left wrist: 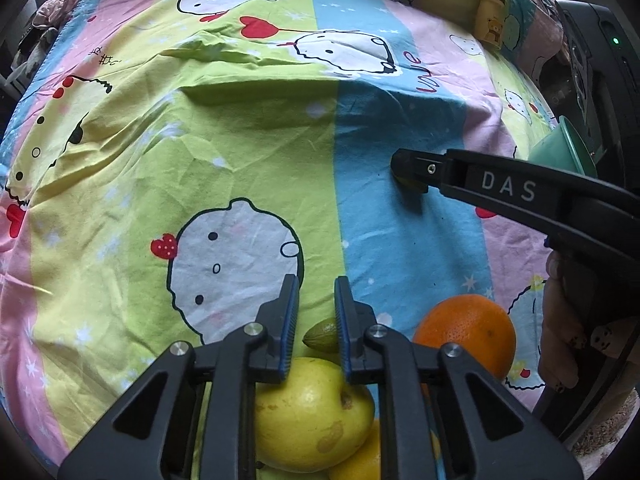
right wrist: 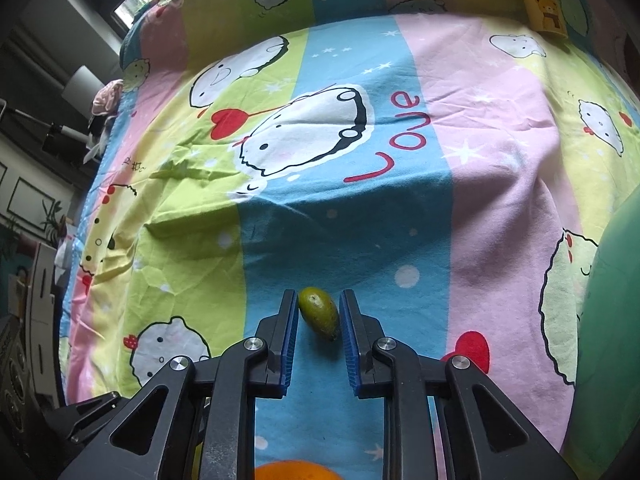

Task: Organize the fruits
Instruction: 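Close the right gripper on a green olive, then position the left gripper around another green olive while the right gripper holds its olive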

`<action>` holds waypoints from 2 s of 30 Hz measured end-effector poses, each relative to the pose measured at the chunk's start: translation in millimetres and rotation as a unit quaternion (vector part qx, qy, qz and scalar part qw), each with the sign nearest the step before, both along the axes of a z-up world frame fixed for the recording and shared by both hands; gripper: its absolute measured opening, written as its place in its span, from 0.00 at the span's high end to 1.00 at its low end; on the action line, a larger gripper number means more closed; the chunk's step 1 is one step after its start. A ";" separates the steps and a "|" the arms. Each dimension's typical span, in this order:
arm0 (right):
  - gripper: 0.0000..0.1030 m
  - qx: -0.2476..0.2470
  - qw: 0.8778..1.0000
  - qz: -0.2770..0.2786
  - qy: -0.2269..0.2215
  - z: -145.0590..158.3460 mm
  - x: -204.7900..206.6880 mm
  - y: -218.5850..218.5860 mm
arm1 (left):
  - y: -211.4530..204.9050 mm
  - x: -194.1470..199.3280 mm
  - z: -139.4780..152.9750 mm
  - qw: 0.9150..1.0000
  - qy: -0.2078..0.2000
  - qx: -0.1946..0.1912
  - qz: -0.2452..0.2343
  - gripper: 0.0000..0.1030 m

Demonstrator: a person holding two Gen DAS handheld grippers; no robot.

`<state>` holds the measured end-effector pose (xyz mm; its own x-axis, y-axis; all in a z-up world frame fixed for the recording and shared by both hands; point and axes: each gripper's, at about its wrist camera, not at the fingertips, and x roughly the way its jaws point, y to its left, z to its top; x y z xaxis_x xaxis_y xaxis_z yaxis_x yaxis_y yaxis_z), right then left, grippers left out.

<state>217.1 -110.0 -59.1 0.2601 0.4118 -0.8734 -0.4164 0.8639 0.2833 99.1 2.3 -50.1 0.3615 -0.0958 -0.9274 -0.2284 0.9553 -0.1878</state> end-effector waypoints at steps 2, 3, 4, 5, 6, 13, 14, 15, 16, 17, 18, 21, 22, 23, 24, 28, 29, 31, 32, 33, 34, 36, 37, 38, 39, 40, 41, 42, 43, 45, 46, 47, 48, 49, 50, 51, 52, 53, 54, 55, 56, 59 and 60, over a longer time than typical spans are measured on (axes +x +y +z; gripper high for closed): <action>0.78 -0.001 1.000 0.000 0.002 -0.6 -0.1 0.7 | 1.9 -1.6 0.6 1.000 0.002 -0.002 0.005 0.82; 0.78 -0.002 1.000 0.000 0.002 -0.5 -0.2 0.8 | 2.9 -2.8 1.0 1.000 0.002 -0.003 0.006 0.82; 0.78 -0.003 1.000 0.000 0.001 -0.3 -0.3 0.9 | 3.0 -4.0 1.2 1.000 0.001 -0.003 0.007 0.82; 0.78 -0.003 1.000 0.000 0.001 -0.2 -0.5 0.9 | 3.5 -5.3 1.1 1.000 0.001 0.000 0.007 0.82; 0.78 -0.005 1.000 0.000 0.000 -0.3 -0.6 0.9 | 3.2 -6.4 0.8 1.000 0.003 0.003 0.008 0.82; 0.80 -0.008 1.000 -0.002 -0.003 -1.2 0.2 0.0 | 7.7 1.5 0.1 0.999 0.029 -0.026 -0.009 0.82; 0.80 -0.005 1.000 -0.003 -0.001 -1.4 1.0 -0.9 | 4.9 3.6 0.3 0.999 0.035 -0.021 -0.020 0.81; 0.80 -0.003 1.000 -0.005 0.001 -1.4 1.8 -2.2 | 2.0 5.9 0.3 0.998 0.041 -0.019 -0.033 0.81; 0.80 -0.002 1.000 -0.009 0.003 -1.2 2.6 -4.2 | -0.5 8.4 0.0 0.997 0.049 -0.021 -0.047 0.81; 0.80 0.000 1.000 -0.012 0.004 -0.7 3.2 -6.7 | -3.5 10.9 -0.1 0.996 0.059 -0.016 -0.062 0.81; 0.80 0.003 1.000 -0.016 0.006 0.1 4.0 -9.5 | -6.1 13.0 0.4 0.995 0.068 -0.009 -0.074 0.81; 0.80 0.016 1.000 -0.024 0.009 3.7 6.4 -18.4 | -14.2 18.7 3.9 0.991 0.086 0.015 -0.105 0.80; 0.80 0.019 0.999 -0.027 0.008 5.3 6.9 -20.7 | -15.8 20.1 5.1 0.989 0.090 0.022 -0.112 0.79; 0.80 0.021 0.999 -0.029 0.007 6.5 7.1 -22.8 | -16.5 21.0 5.6 0.988 0.093 0.028 -0.117 0.78; 0.80 0.023 0.999 -0.031 0.007 7.8 7.2 -24.4 | -17.1 21.8 5.5 0.987 0.096 0.030 -0.121 0.76; 0.80 0.029 0.999 -0.033 0.005 10.6 6.1 -27.6 | -24.4 26.0 -1.3 0.981 0.128 0.035 -0.139 0.65; 0.80 0.031 0.999 -0.034 0.005 11.3 6.3 -27.7 | -26.2 26.2 -3.0 0.980 0.132 0.039 -0.144 0.65; 0.80 0.033 0.999 -0.034 0.004 12.9 5.8 -28.3 | -28.4 27.3 -6.7 0.978 0.139 0.050 -0.149 0.65; 0.80 0.034 0.999 -0.035 0.003 13.5 5.3 -28.8 | -29.3 27.6 -7.6 0.977 0.142 0.052 -0.150 0.65; 0.80 0.035 0.999 -0.035 0.003 14.2 4.5 -29.5 | -30.0 27.8 -7.6 0.977 0.143 0.053 -0.152 0.65; 0.80 0.037 0.999 -0.035 0.002 14.7 4.1 -29.9 | -30.1 28.1 -7.7 0.976 0.144 0.052 -0.153 0.65; 0.80 0.039 0.999 -0.035 0.003 15.1 3.9 -30.5 | -30.8 28.0 -8.7 0.976 0.148 0.051 -0.154 0.64; 0.80 0.039 0.999 -0.036 0.003 15.3 3.8 -30.9 | -32.1 28.0 -9.1 0.975 0.150 0.050 -0.156 0.65; 0.80 0.040 0.999 -0.037 0.003 15.3 3.8 -31.2 | -34.2 29.0 -10.1 0.974 0.154 0.050 -0.158 0.65; 0.80 0.040 0.999 -0.037 0.004 15.4 3.9 -31.2 | -38.4 30.6 -11.8 0.973 0.157 0.049 -0.161 0.65; 0.80 0.041 0.998 -0.038 0.004 15.4 4.0 -31.5 | -38.9 30.4 -12.2 0.973 0.159 0.049 -0.163 0.65; 0.80 0.041 0.998 -0.038 0.004 15.6 3.8 -32.3 | -39.7 32.1 -13.7 0.972 0.160 0.050 -0.164 0.65; 0.80 0.042 0.998 -0.038 0.004 15.7 3.9 -32.3 | -40.6 31.2 -14.4 0.972 0.160 0.050 -0.164 0.65; 0.80 0.042 0.998 -0.039 0.004 15.8 3.8 -32.7 | -40.7 31.1 -14.7 0.973 0.160 0.050 -0.162 0.65; 0.80 0.044 0.998 -0.039 0.004 15.8 3.6 -32.7 | -38.8 23.8 -16.8 0.973 0.156 0.055 -0.160 0.67; 0.80 0.044 0.998 -0.039 0.004 15.8 3.5 -32.7 | -38.7 23.1 -16.9 0.974 0.153 0.056 -0.158 0.68; 0.80 0.044 0.998 -0.039 0.004 15.8 3.3 -33.0 | -39.1 22.1 -16.9 0.975 0.149 0.057 -0.156 0.69; 0.80 0.045 0.998 -0.040 0.005 15.8 3.2 -33.4 | -38.9 20.1 -15.9 0.976 0.144 0.059 -0.154 0.71; 0.80 0.046 0.998 -0.040 0.005 15.8 3.3 -34.1 | -40.1 18.8 -14.7 0.977 0.138 0.060 -0.152 0.76; 0.80 0.046 0.998 -0.040 0.006 15.8 3.3 -34.4 | -41.5 18.7 -14.4 0.978 0.136 0.061 -0.149 0.77; 0.80 0.047 0.998 -0.041 0.006 16.0 3.4 -34.7 | -41.9 19.0 -12.5 0.978 0.133 0.061 -0.147 0.79; 0.80 0.047 0.998 -0.041 0.005 16.4 3.4 -35.1 | -44.0 18.4 -11.5 0.979 0.127 0.063 -0.145 0.83; 0.80 0.048 0.998 -0.042 0.004 17.1 3.4 -35.8 | -46.0 17.5 -10.5 0.980 0.122 0.066 -0.146 0.85; 0.80 0.050 0.998 -0.042 0.004 17.6 3.7 -36.2 | -49.8 17.2 -8.7 0.980 0.118 0.067 -0.148 0.87; 0.80 0.052 0.998 -0.043 0.004 17.9 4.0 -36.6 | -52.4 16.2 -8.1 0.980 0.115 0.066 -0.151 0.88; 0.80 0.053 0.998 -0.043 0.004 18.2 4.1 -37.4 | -55.6 15.0 -8.3 0.979 0.114 0.065 -0.155 0.88; 0.80 0.053 0.998 -0.046 0.006 17.7 4.5 -39.1 | -61.8 12.3 -9.5 0.977 0.114 0.081 -0.159 0.88; 0.80 0.053 0.997 -0.047 0.006 17.7 4.6 -39.9 | -62.9 12.3 -10.8 0.977 0.118 0.079 -0.157 0.87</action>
<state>221.7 -149.9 -41.4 0.2906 0.4771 -0.8294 -0.3314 0.8633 0.3805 111.4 -60.6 -60.8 0.1125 -0.0159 -0.9935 0.0620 0.9980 -0.0090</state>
